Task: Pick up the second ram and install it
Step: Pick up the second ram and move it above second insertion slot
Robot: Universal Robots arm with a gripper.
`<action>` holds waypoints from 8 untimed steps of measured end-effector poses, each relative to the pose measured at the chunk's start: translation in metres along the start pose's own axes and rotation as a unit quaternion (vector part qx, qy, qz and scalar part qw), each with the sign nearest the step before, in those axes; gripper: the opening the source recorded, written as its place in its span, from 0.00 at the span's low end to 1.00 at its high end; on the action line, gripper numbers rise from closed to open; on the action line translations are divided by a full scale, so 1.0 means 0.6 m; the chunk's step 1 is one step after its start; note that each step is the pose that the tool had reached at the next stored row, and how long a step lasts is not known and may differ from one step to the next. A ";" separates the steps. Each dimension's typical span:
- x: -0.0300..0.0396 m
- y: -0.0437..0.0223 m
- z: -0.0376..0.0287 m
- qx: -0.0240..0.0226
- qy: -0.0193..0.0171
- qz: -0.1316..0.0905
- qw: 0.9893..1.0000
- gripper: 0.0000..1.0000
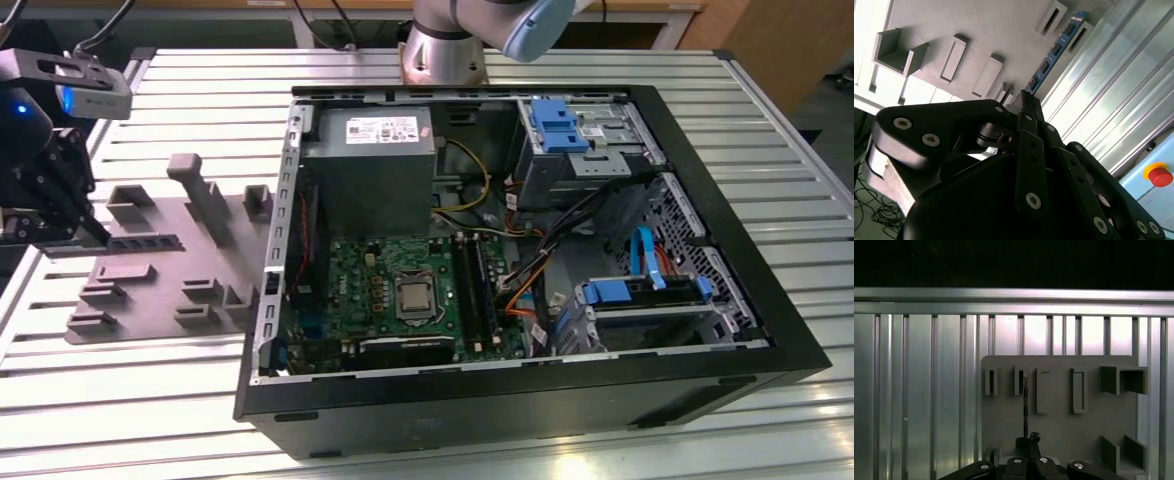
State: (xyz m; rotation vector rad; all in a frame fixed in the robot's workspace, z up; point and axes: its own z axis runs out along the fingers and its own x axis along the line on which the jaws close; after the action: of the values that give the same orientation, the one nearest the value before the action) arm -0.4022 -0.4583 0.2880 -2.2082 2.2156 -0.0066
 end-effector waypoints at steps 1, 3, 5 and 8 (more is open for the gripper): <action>0.000 0.000 -0.002 0.000 0.000 0.000 1.000 0.11; 0.000 0.000 -0.005 0.000 0.000 0.000 1.000 0.11; 0.000 0.000 -0.009 0.000 0.000 0.000 1.000 0.11; 0.000 0.000 -0.016 0.001 0.000 0.000 1.000 0.11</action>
State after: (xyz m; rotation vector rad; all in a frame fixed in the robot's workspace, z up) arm -0.4022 -0.4583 0.2975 -2.2076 2.2149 -0.0079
